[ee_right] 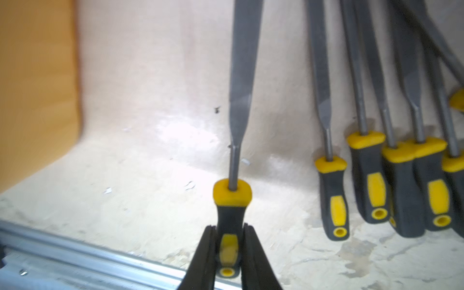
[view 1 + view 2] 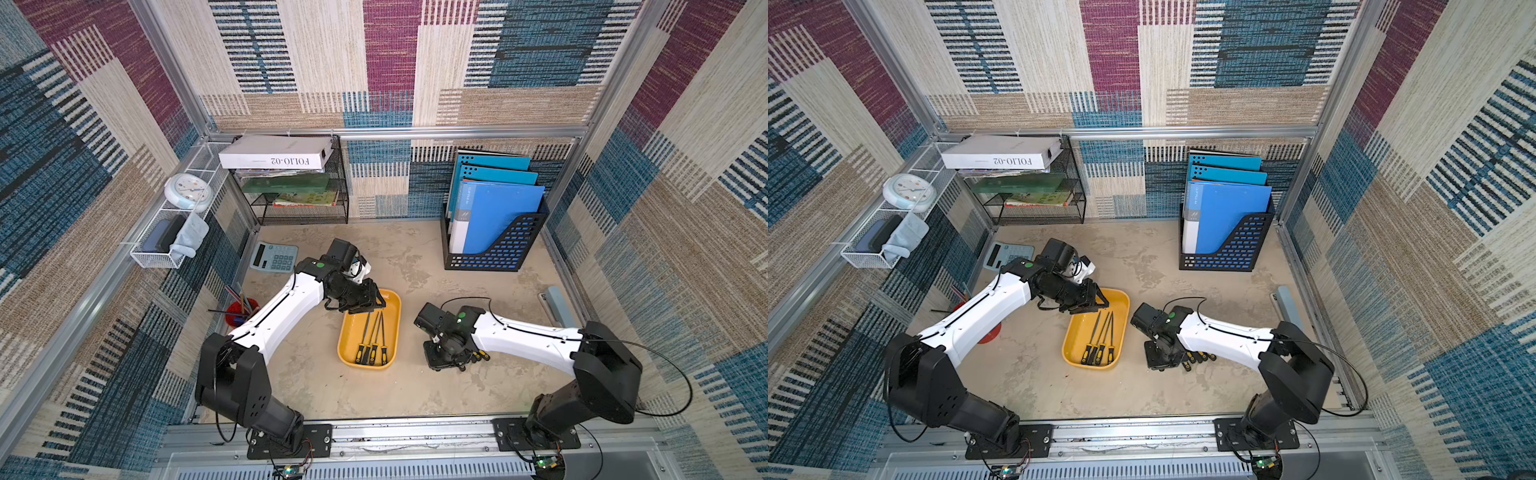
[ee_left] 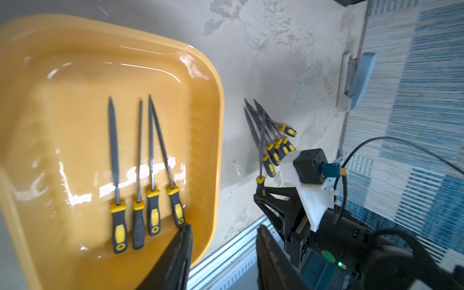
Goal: Put the file tool into the storage box
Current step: Pick up the file tool from the center of the board, then place the file tool in the storage box.
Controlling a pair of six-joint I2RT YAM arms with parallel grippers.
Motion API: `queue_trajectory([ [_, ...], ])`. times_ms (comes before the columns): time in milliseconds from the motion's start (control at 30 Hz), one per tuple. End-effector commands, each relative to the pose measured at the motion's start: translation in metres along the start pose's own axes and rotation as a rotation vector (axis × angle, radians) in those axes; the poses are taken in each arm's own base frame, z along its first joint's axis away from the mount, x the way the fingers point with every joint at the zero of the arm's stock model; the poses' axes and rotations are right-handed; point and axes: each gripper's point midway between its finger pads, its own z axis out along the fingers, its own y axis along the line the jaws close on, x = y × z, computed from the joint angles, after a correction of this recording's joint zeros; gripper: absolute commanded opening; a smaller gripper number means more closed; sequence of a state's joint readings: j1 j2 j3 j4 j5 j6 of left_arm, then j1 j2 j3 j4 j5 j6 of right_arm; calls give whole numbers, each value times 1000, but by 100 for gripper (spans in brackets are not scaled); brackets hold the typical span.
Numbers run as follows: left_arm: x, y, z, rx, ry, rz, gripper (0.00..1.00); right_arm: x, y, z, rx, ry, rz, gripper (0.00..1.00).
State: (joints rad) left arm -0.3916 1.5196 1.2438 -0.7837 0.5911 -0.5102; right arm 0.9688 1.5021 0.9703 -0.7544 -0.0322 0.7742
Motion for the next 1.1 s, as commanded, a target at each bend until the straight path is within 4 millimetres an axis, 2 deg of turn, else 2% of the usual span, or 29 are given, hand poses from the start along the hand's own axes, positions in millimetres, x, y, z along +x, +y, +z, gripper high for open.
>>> queue_trajectory([
  [0, 1, -26, 3, 157, 2, -45, 49, 1, 23, -14, -122, -32, 1, 12],
  [233, 17, -31, 25, 182, 32, -95, 53, -3, 60, -36, -304, -83, -31, 13],
  [467, 24, -25, 43, 141, 48, -98, 54, -3, 83, -43, -365, -87, -57, 13],
  [667, 23, -20, 51, 104, 61, -83, 52, -2, 94, -44, -391, -86, -65, 13],
  [867, 23, -13, 58, 61, 85, -64, 25, -5, 102, -49, -432, -97, -60, 15],
  [1000, 23, -9, 57, 23, 107, -38, 0, -9, 108, -52, -459, -95, -31, 17],
  [1067, 21, -7, 52, 6, 105, -28, 0, -16, 115, -62, -495, -104, -24, 22],
])
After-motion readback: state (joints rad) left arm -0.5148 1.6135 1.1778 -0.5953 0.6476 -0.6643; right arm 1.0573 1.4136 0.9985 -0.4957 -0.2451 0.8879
